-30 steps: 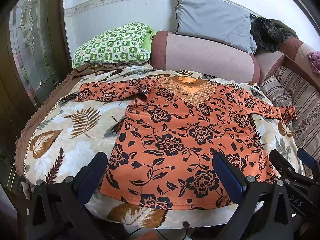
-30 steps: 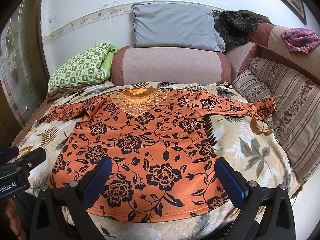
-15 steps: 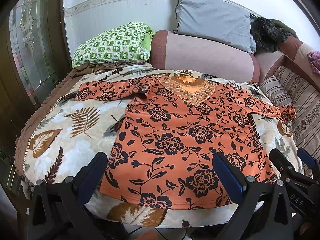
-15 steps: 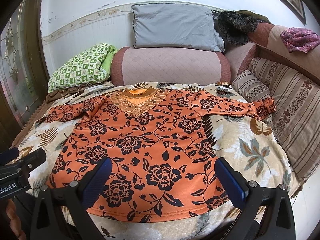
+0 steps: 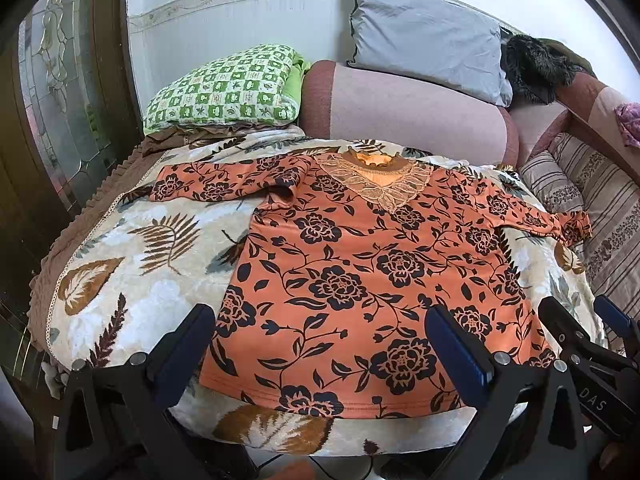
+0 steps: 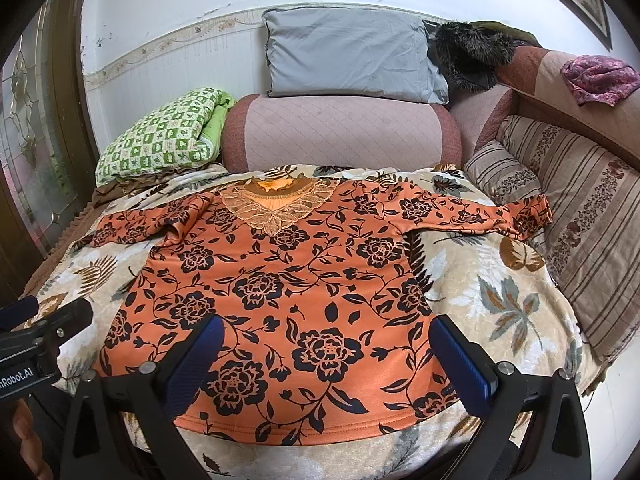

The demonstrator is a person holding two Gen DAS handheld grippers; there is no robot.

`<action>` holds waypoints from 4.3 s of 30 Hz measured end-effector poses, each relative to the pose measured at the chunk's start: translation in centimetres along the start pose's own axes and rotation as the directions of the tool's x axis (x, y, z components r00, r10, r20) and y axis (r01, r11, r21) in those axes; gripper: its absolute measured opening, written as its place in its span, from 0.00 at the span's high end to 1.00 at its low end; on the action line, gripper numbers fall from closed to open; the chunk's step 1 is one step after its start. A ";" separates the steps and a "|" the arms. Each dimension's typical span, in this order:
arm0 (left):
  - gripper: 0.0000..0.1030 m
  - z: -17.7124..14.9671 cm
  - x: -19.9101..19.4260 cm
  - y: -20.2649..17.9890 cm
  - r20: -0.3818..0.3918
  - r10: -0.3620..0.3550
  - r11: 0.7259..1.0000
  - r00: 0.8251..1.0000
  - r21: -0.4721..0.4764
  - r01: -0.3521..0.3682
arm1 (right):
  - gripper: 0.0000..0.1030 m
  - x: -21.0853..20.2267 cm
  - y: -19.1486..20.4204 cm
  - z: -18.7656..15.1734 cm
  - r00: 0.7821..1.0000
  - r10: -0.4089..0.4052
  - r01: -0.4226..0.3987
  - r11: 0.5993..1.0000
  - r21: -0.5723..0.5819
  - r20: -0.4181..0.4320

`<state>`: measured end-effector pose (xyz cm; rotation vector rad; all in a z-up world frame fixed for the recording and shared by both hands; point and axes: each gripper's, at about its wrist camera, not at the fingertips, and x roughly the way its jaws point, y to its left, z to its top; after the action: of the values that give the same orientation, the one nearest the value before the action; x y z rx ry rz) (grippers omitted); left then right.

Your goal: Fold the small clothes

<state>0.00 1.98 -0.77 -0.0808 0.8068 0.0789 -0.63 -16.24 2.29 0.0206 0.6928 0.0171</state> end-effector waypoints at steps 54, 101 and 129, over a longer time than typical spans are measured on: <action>0.00 0.2 18.3 2.5 -0.294 -0.027 0.999 0.956 -0.027 0.020 | 0.67 30.8 -49.4 9.9 0.943 -0.217 0.334 0.607 0.721 -0.253; 0.00 1.0 15.6 12.6 -0.163 -0.088 0.972 0.983 -0.228 0.049 | 0.21 33.4 -2.7 14.2 0.842 0.504 -0.431 0.843 0.323 -0.191; 0.10 14.5 36.8 -1.1 -0.308 0.046 0.997 0.950 0.073 -0.024 | 0.23 42.4 -24.4 14.6 0.825 0.540 -0.346 0.716 0.606 -0.167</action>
<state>35.87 3.80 -17.39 -0.0138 1.1246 0.0729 41.54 -39.85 -14.21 0.7761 1.0051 0.3010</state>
